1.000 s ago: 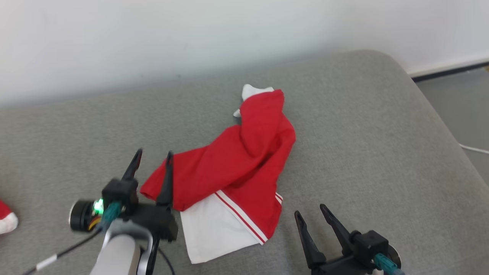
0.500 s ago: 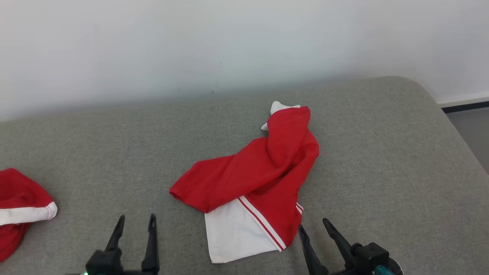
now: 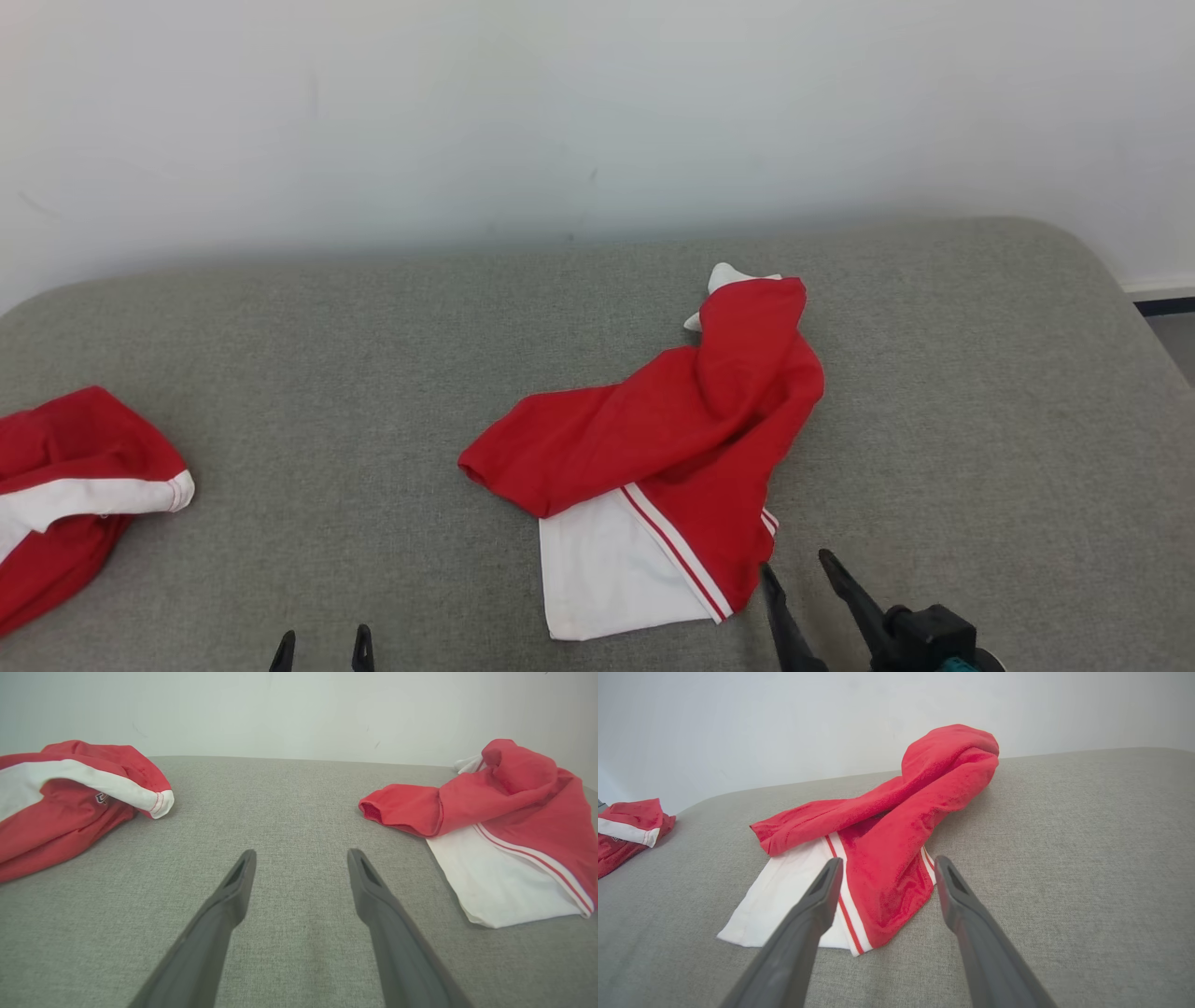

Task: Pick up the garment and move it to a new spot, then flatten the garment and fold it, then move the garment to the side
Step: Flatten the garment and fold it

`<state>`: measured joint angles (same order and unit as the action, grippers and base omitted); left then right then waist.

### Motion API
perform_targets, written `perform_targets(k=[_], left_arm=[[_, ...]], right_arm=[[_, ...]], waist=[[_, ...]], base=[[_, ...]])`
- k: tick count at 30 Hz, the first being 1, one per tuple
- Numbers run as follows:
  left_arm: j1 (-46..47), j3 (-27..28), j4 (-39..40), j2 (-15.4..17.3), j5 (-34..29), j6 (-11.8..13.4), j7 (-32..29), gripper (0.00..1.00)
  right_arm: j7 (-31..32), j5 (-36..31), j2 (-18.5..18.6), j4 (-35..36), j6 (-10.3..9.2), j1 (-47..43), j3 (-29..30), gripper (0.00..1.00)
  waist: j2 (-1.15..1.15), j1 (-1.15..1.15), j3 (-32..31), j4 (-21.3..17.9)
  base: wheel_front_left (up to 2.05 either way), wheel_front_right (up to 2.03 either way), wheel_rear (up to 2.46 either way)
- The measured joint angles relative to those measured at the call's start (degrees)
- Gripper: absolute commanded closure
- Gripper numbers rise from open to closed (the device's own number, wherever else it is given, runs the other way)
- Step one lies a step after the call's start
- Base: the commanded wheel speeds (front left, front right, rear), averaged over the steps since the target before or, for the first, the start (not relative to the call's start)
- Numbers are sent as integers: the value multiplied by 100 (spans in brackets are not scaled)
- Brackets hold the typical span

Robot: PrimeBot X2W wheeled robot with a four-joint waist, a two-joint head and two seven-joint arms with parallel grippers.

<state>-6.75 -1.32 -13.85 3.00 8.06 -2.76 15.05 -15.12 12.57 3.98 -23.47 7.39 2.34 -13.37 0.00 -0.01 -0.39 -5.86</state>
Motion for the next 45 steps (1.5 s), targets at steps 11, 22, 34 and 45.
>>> perform_targets(k=[11, 22, 34, 45], left_arm=[[236, -337, 32, -10, 133, 70, 0, 0], [537, -436, -14, -8, 146, 73, 0, 0], [630, -520, -19, -8, 220, 99, 0, 0], [655, -587, -88, -9, 300, 103, 0, 0]], right_arm=[[0, -391, -18, -514, 0, 329, 950, 0], [-1, -860, -96, -1402, 0, 886, 1160, 0], [-44, -1006, -145, -1699, 25, 1196, 1815, 100], [0, -1274, 240, -1362, 21, 839, 3187, 7]], waist=[[1, 2, 349, 364], [1, 2, 817, 793], [0, 1, 994, 901], [1, 1, 862, 604]], base=[[0, 0, 0], [0, 0, 0], [0, 0, 0], [0, 0, 0]])
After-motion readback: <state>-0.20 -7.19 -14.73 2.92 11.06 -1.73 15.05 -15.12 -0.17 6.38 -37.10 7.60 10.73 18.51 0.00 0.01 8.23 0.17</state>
